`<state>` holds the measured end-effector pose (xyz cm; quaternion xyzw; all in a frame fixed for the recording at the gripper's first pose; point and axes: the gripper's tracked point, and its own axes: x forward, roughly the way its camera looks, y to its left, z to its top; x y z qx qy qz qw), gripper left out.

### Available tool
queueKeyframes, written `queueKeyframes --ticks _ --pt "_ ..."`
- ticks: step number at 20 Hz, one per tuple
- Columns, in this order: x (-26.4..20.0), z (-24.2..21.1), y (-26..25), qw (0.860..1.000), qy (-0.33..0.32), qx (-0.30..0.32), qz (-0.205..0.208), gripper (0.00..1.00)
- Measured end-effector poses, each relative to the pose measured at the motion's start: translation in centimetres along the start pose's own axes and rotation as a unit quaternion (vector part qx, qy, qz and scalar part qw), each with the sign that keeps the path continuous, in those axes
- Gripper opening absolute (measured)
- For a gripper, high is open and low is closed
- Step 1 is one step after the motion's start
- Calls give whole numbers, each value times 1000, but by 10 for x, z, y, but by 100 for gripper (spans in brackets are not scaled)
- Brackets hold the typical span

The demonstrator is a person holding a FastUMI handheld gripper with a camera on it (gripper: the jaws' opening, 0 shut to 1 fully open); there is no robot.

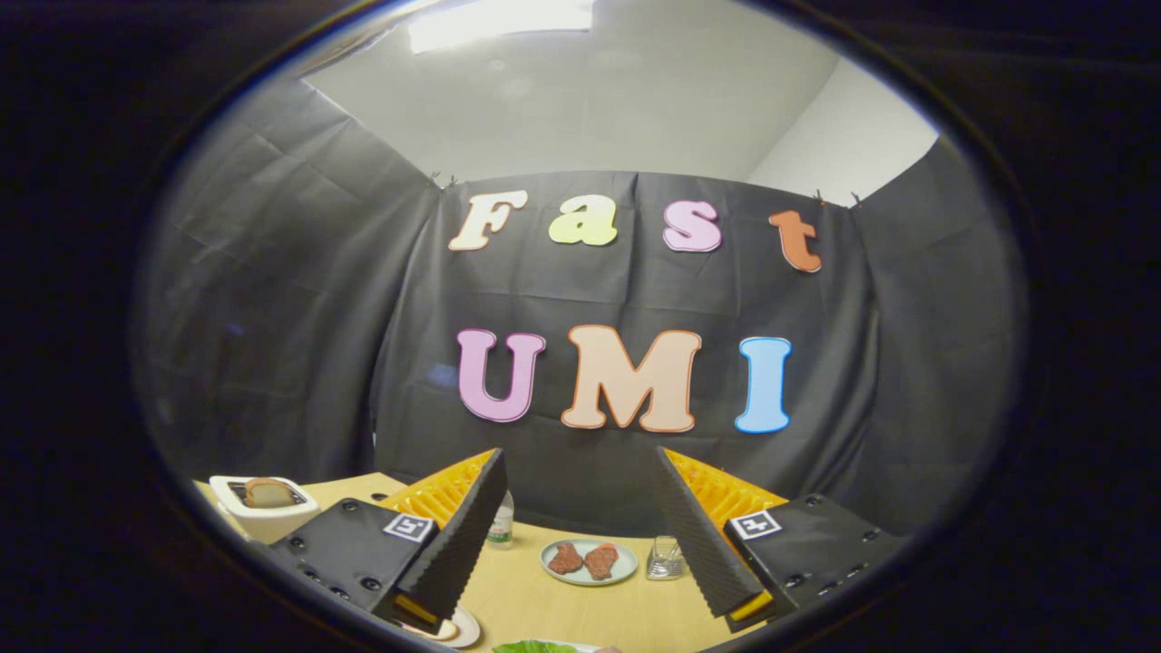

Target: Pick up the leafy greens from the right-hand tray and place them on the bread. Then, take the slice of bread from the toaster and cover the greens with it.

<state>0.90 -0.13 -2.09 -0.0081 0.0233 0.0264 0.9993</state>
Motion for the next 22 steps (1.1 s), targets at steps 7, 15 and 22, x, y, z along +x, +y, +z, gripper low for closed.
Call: queueKeyframes --ticks 7,15,22 --pt "-3 -31 -3 998 39 -19 37 100" --pt "-9 -79 -10 988 98 -46 108 100" --pt "-19 -141 4 963 166 -67 201 100"
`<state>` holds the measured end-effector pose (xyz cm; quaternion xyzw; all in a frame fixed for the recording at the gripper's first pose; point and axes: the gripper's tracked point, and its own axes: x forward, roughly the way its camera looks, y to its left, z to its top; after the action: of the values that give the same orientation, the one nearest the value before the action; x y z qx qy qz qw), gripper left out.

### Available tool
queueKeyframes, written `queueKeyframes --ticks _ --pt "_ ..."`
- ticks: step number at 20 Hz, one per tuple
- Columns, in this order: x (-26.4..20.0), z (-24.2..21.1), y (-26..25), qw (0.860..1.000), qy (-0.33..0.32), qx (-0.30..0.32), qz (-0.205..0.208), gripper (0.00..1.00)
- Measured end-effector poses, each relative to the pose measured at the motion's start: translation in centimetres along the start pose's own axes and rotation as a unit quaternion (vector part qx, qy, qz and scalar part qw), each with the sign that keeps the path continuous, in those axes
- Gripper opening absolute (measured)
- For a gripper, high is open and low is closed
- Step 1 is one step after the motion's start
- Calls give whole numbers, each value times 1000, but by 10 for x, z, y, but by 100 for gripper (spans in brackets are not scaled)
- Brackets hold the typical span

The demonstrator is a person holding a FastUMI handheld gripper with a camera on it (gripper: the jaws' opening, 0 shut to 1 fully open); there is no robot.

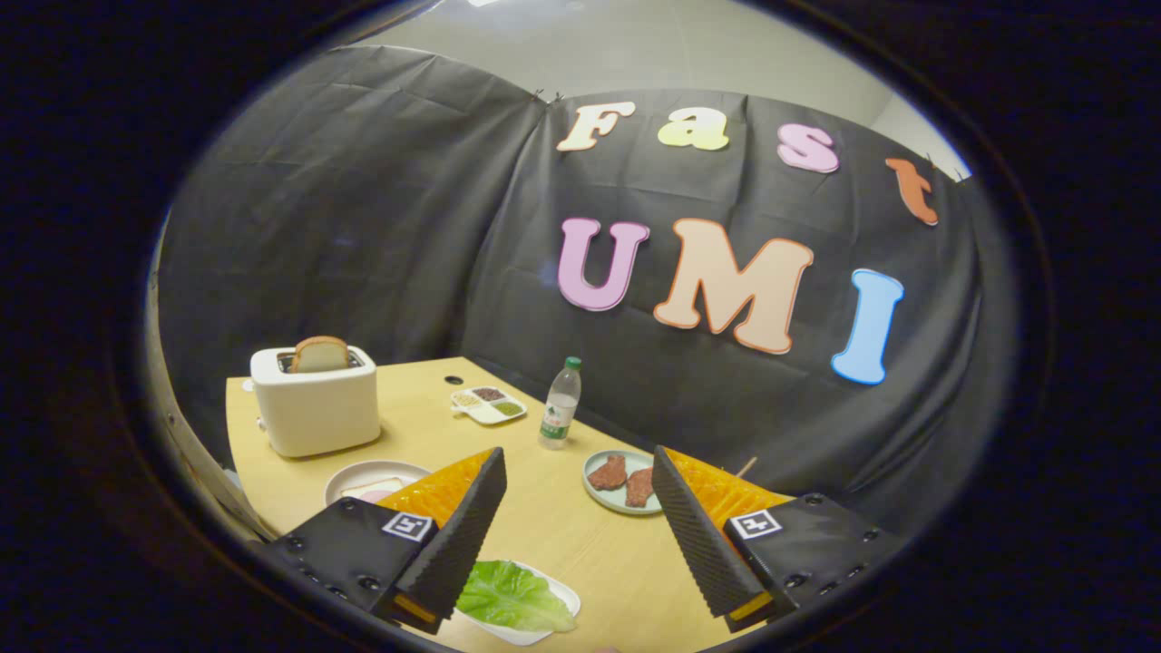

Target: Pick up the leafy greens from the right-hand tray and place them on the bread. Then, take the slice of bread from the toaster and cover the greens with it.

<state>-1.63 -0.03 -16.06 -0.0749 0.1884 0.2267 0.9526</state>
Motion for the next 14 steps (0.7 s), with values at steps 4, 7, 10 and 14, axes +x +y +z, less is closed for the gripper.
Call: queueKeyframes --ticks 4,7,10,14 --pt "10 -30 11 998 30 -5 49 100" --pt "15 -54 14 995 56 -9 77 100" --pt "21 -82 20 991 83 -19 103 100" --pt "23 -124 29 982 129 -28 132 100"
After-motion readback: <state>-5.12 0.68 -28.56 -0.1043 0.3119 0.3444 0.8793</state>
